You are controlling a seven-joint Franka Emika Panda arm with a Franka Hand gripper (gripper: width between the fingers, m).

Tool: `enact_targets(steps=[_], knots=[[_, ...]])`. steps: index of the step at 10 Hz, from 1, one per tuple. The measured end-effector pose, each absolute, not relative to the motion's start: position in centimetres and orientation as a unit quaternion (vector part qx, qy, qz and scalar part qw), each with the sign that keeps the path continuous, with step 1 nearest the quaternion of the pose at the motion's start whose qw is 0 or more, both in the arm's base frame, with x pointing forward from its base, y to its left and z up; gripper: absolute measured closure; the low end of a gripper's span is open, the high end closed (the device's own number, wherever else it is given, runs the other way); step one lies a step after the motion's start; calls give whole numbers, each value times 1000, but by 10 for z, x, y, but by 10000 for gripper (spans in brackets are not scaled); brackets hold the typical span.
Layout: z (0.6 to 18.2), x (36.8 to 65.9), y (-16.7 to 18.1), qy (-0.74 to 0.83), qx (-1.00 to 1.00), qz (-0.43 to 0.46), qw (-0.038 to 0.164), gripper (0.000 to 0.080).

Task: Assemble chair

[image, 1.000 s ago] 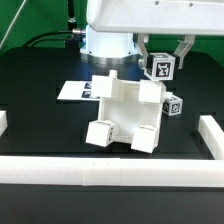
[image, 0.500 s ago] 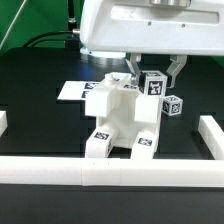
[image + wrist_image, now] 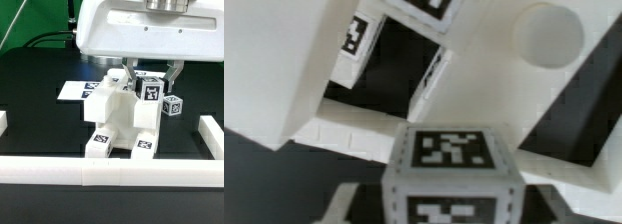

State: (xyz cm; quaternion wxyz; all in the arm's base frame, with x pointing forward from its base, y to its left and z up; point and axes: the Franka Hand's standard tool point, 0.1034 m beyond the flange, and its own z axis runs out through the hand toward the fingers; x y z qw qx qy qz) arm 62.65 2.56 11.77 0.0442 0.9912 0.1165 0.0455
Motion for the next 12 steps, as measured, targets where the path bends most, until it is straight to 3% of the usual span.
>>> enact_targets(steps=[6, 12], knots=[[138, 603, 35, 70, 997, 1, 24, 515], [133, 589, 38, 49, 999, -7, 21, 515]])
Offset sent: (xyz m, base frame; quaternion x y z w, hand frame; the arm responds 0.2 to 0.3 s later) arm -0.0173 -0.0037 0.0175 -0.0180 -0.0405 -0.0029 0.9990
